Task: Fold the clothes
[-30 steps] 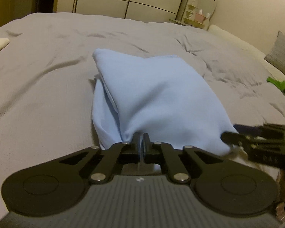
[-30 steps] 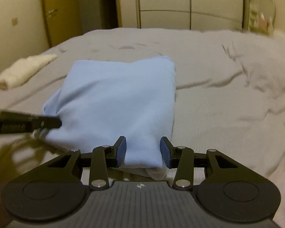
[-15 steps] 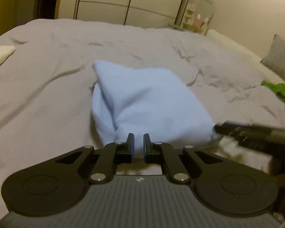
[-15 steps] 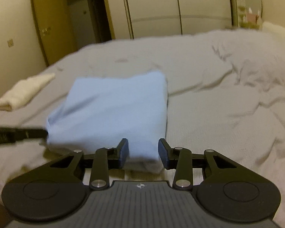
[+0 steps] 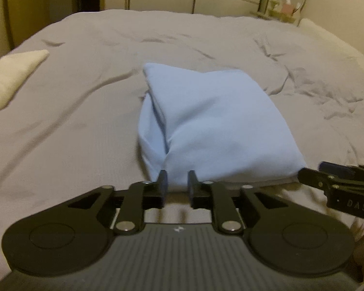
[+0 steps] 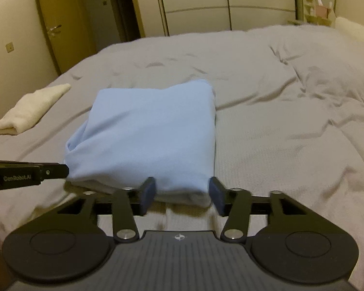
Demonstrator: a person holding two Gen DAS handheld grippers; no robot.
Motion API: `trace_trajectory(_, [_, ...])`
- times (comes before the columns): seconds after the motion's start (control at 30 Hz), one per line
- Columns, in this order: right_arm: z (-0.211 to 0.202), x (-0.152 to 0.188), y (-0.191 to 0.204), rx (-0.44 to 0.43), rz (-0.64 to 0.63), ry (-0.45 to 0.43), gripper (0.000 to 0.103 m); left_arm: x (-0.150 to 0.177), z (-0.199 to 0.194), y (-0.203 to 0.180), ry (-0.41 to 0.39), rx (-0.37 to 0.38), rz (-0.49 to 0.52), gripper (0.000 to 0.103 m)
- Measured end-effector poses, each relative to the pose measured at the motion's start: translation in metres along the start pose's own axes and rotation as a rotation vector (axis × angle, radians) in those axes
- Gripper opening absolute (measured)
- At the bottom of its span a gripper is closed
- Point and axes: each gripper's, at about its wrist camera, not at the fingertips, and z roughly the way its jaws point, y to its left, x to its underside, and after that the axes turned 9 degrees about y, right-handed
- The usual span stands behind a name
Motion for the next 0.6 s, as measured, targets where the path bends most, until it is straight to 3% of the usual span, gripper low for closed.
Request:
trace_trajectory(0.1, [-0.007, 0.002, 0.0, 0.006, 0.036, 0.029, 0.066, 0.004, -0.011, -0.004, 0.026, -0.035, -0.002, 0.023])
trace_trajectory(0.17, [-0.013, 0.004, 0.0, 0.006, 0.052, 0.032, 0.078, 0.008, -0.018, -0.007, 0.032, -0.045, -0.005, 0.028])
trace_trajectory(0.3, [-0.027, 0.007, 0.003, 0.032, 0.066, 0.03, 0.088, 0.017, -0.034, -0.011, 0.029, -0.045, 0.0, 0.031])
trace_trajectory(0.6, [-0.048, 0.016, 0.001, 0.04, 0.164, 0.049, 0.09, 0.036, -0.063, -0.02, -0.003, -0.056, 0.039, 0.04])
